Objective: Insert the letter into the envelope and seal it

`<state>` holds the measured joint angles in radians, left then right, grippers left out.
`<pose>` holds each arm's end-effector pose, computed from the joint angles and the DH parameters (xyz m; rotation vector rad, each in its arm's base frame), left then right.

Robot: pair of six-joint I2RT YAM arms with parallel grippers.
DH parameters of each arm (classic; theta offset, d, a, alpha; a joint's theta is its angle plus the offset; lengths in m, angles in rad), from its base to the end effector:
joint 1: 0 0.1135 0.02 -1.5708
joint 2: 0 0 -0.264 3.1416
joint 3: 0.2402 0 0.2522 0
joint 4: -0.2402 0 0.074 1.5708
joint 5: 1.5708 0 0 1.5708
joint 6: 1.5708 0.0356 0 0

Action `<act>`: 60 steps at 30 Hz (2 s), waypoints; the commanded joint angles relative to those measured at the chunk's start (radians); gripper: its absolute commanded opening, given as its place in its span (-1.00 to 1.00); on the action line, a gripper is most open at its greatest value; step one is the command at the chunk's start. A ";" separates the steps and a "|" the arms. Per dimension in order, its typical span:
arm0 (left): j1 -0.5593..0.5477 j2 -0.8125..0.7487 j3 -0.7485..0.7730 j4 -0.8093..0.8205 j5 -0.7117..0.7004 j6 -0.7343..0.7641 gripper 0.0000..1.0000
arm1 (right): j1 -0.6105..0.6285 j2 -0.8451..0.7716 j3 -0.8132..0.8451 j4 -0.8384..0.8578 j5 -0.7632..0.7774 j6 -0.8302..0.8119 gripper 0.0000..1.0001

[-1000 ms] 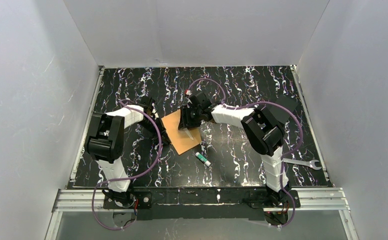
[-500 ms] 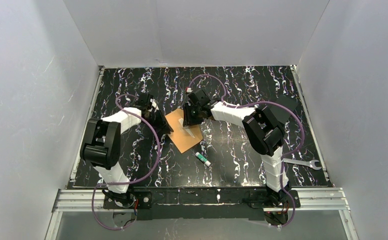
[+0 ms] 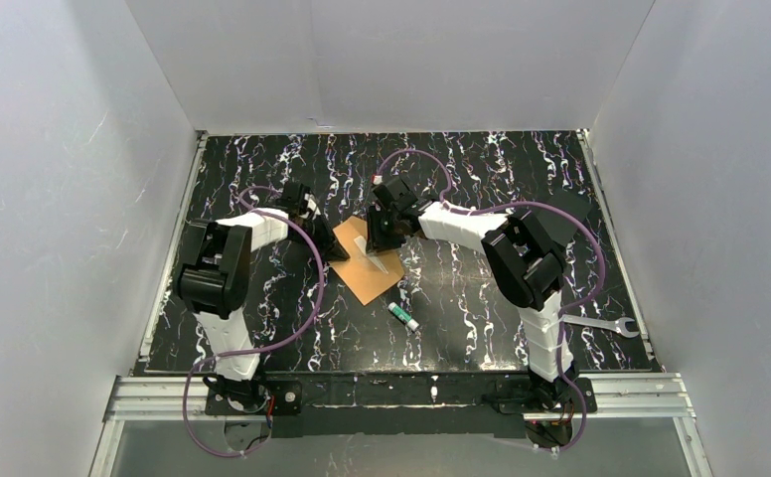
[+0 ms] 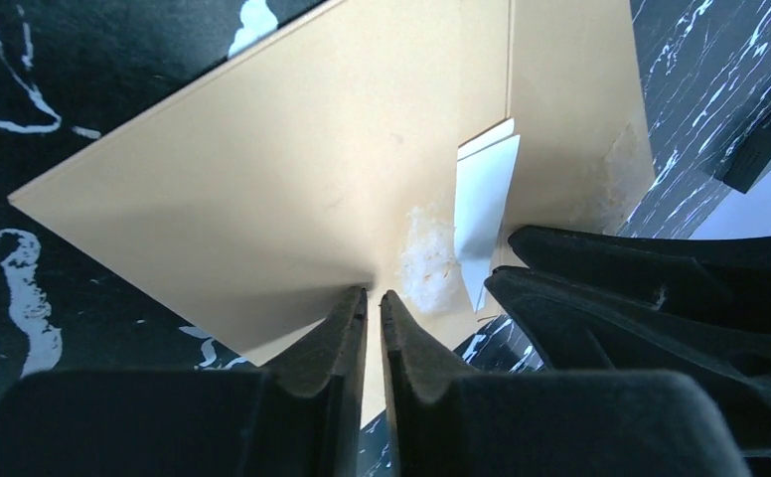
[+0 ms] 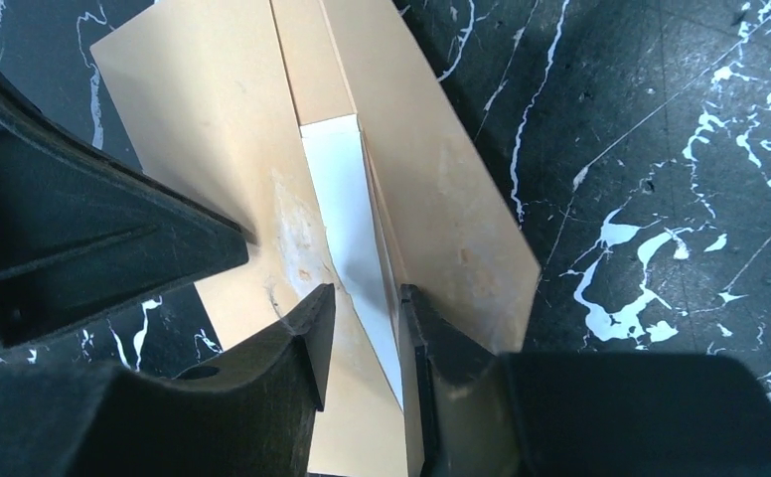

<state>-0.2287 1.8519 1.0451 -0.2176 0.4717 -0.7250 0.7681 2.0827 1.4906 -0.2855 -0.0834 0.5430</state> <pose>0.3479 -0.0976 0.1414 -0.4906 2.6823 -0.9308 0.3259 0.3190 0.1725 -0.3265 2.5444 0.6496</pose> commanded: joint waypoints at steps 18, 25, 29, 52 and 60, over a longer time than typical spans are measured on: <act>-0.003 -0.074 0.064 -0.338 -0.125 -0.028 0.25 | 0.004 0.062 0.118 0.049 0.005 -0.020 -0.17; -0.003 -0.015 0.054 -0.281 -0.092 -0.044 0.00 | 0.004 0.096 0.134 0.023 -0.004 -0.019 -0.17; -0.002 0.021 0.066 -0.265 -0.065 -0.049 -0.24 | 0.005 0.093 0.114 0.036 -0.057 0.002 -0.30; -0.002 0.057 0.135 -0.302 -0.110 0.017 -0.35 | -0.026 0.062 0.161 -0.025 -0.027 -0.009 -0.13; -0.002 0.068 0.138 -0.302 -0.107 0.020 -0.31 | -0.026 0.097 0.157 -0.035 -0.030 -0.029 -0.20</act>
<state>-0.2329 1.8938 1.1721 -0.5049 0.4259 -0.7322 0.7441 2.1643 1.6196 -0.2996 -0.1101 0.5369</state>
